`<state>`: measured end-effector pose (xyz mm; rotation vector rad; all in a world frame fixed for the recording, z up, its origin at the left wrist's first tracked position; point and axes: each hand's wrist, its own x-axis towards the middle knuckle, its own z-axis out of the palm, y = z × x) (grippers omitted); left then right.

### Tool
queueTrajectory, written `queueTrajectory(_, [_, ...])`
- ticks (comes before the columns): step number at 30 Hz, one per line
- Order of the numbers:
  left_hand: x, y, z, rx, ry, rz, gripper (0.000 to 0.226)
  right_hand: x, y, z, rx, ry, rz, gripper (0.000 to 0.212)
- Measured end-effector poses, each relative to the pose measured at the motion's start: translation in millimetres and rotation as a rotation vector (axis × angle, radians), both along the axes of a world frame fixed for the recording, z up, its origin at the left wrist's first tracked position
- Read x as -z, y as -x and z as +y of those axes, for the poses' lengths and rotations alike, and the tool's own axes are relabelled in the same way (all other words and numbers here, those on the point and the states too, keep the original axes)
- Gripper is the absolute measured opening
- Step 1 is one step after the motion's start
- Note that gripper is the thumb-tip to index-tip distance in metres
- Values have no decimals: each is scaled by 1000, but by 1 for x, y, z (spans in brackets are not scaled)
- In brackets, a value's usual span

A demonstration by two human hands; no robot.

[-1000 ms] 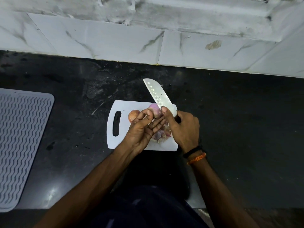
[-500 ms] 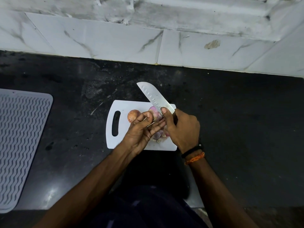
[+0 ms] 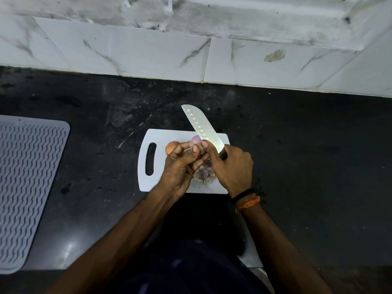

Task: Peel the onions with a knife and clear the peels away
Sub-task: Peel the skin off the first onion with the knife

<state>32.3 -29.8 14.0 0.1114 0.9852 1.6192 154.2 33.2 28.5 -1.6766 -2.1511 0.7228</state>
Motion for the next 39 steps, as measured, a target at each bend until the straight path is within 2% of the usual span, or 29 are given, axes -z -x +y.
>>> queueTrajectory(3, [2, -1, 2, -33, 58, 113, 16, 0, -1, 1, 20, 54, 84, 54])
queueTrajectory(7, [7, 1, 3, -27, 90, 282, 55, -2, -3, -2, 21, 108, 198, 60])
queueTrajectory(9, [7, 2, 2, 0, 58, 383, 67, -5, -4, -1, 25, 162, 262, 59])
queueTrajectory(12, [8, 3, 0, 71, -5, 488, 64, -5, -7, 0, 48, 215, 316, 59])
queueTrajectory(19, [8, 8, -5, 81, 70, 748, 58, -12, -8, 2, 46, 225, 275, 54])
queueTrajectory(26, [3, 10, -5, -5, 148, 846, 50, -20, -7, -2, -13, 160, 286, 59])
queueTrajectory(29, [2, 12, -6, -7, 143, 863, 54, -20, -8, 0, 1, 166, 308, 68])
queueTrajectory(32, [1, 12, -6, -4, 130, 850, 57, -17, -12, 5, 34, 167, 293, 78])
queueTrajectory(36, [0, 13, -7, -1, 73, 804, 58, -17, -22, 11, 49, 170, 308, 71])
queueTrajectory(39, [-2, 13, -8, 20, 34, 694, 57, -19, -27, 14, 65, 149, 277, 68])
